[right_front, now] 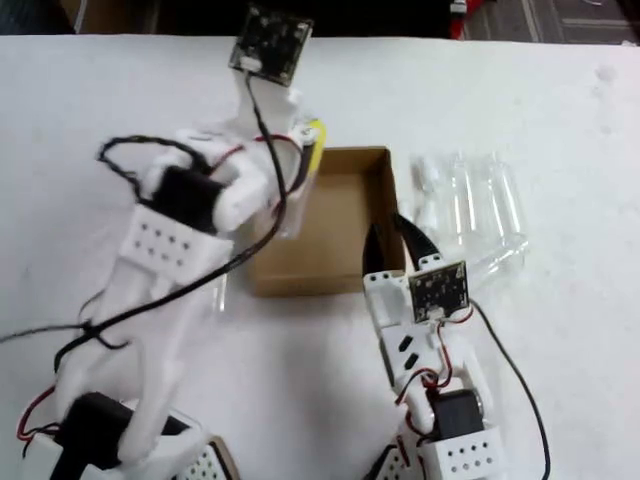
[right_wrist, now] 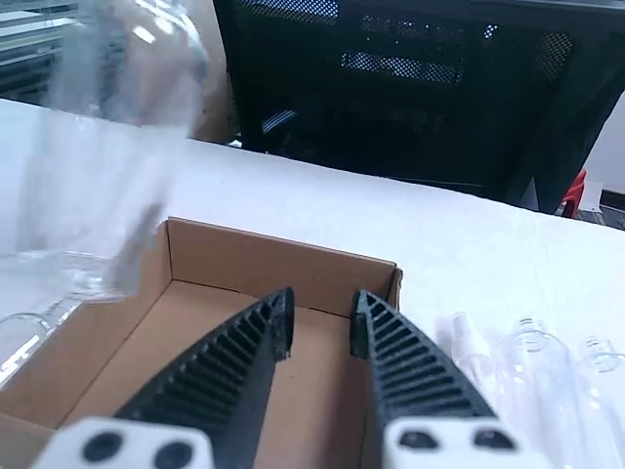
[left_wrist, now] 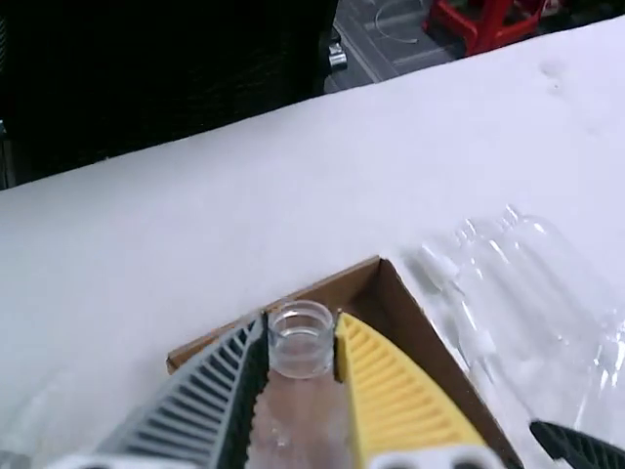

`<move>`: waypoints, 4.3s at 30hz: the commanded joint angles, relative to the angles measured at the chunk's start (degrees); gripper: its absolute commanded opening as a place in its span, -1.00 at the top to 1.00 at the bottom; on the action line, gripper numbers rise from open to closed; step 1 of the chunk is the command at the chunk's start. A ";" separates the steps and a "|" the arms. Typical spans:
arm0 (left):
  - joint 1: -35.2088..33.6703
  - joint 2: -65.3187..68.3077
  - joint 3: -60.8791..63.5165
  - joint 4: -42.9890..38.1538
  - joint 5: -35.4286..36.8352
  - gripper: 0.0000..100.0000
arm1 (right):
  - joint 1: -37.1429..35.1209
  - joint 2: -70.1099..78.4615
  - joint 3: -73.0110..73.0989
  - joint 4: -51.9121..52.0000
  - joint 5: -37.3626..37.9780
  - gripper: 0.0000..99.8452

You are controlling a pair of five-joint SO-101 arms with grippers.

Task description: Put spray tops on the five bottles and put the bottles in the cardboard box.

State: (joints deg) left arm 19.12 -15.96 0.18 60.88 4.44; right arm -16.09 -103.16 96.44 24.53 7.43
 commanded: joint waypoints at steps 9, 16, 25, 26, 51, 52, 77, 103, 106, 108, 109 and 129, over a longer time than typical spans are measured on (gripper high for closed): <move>-2.86 -1.36 44.66 -74.90 1.14 0.96 | 0.66 -0.13 0.44 -1.80 0.70 0.83; -7.43 -0.84 54.51 -87.91 1.23 0.96 | 0.66 -0.13 0.44 -1.80 0.70 0.83; -7.96 8.57 53.89 -94.33 1.23 0.95 | 0.66 -0.04 0.44 -1.80 0.70 0.83; -7.96 10.33 53.98 -96.97 1.23 0.95 | 0.66 -0.04 0.44 -1.80 0.70 0.83; -9.98 16.75 54.07 -102.86 1.23 0.95 | 0.66 -0.04 0.44 -1.80 0.70 0.82; -10.33 16.75 54.07 -102.86 1.23 0.95 | 0.66 -0.04 0.44 -1.80 0.70 0.82; -10.33 1.54 56.79 -90.99 3.96 0.73 | 0.66 -0.04 0.44 -1.89 0.70 0.82; -24.22 -1.98 19.25 5.36 2.11 0.73 | 1.80 -0.04 0.44 -2.24 0.70 0.82; -24.92 6.11 15.38 9.76 -5.10 0.73 | 1.71 -0.04 0.44 -2.15 0.70 0.82; -24.57 11.12 12.75 10.81 -7.47 0.73 | 1.54 0.04 0.44 -2.15 0.70 0.83; -24.57 13.49 11.43 10.81 -6.77 0.73 | 1.45 0.04 0.44 -2.15 0.70 0.83; -22.90 33.27 -1.23 9.05 13.27 0.70 | 1.71 0.04 0.44 -2.33 0.70 0.82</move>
State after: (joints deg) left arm -4.97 18.07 1.85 71.08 16.66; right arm -14.86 -103.16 96.44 24.53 7.43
